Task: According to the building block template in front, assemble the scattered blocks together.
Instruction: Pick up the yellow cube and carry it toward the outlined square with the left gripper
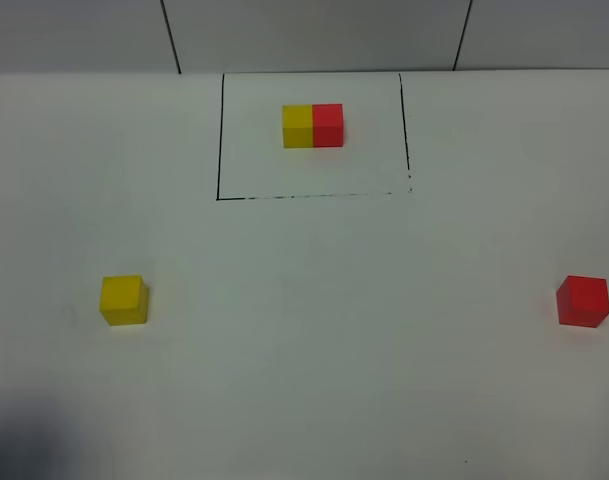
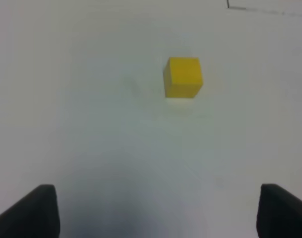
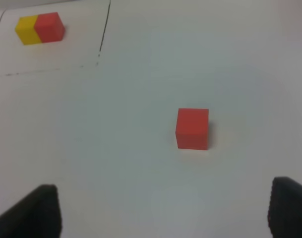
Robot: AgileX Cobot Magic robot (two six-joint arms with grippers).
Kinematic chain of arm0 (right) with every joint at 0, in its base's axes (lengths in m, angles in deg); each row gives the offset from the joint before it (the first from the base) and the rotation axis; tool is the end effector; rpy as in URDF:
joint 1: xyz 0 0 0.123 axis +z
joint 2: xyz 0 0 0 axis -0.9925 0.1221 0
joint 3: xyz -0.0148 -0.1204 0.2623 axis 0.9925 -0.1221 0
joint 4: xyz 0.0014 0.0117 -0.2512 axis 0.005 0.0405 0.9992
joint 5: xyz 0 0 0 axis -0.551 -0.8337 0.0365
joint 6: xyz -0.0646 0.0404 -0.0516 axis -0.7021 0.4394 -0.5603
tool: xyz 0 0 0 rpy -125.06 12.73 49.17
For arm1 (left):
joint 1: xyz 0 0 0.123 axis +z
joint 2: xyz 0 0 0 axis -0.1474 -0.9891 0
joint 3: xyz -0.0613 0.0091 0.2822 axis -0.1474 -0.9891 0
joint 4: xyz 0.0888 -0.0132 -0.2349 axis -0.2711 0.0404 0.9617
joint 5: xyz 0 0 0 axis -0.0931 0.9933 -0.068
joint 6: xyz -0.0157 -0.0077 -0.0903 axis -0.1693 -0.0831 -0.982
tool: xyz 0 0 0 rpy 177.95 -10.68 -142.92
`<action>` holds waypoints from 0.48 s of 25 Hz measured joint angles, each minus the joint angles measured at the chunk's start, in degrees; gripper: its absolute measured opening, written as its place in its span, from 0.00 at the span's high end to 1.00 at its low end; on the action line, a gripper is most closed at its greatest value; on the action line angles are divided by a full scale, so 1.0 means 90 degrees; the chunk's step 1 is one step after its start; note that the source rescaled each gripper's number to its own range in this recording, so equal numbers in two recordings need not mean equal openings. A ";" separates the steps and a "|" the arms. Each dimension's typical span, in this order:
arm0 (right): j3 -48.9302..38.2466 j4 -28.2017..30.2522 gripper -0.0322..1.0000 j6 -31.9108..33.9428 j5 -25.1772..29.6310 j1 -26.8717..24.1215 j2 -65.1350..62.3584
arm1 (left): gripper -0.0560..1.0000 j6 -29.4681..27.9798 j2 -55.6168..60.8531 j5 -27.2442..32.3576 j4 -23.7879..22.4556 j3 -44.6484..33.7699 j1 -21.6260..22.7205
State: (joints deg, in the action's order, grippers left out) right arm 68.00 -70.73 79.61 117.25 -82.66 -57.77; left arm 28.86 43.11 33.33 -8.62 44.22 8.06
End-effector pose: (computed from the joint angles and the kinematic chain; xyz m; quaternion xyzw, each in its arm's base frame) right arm -0.0080 0.0100 0.2755 0.0142 0.8503 0.0753 0.5207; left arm 0.0647 -0.0084 0.2999 -0.0288 0.9246 -0.0607 0.3750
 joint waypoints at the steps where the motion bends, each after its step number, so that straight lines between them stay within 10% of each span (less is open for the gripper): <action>1: 0.0000 0.0000 0.24 0.0000 0.0000 0.0000 0.0000 | 0.20 -0.0008 -0.0457 -0.0096 0.0049 0.0134 0.0000; 12: 0.0000 0.0000 0.24 0.0000 0.0000 0.0000 0.0000 | 0.21 0.0955 -0.4786 -0.0941 0.1297 0.1056 0.0000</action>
State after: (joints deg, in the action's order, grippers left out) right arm 68.00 -70.73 79.61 117.25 -82.66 -57.77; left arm 37.45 0.04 24.87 3.06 53.73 8.06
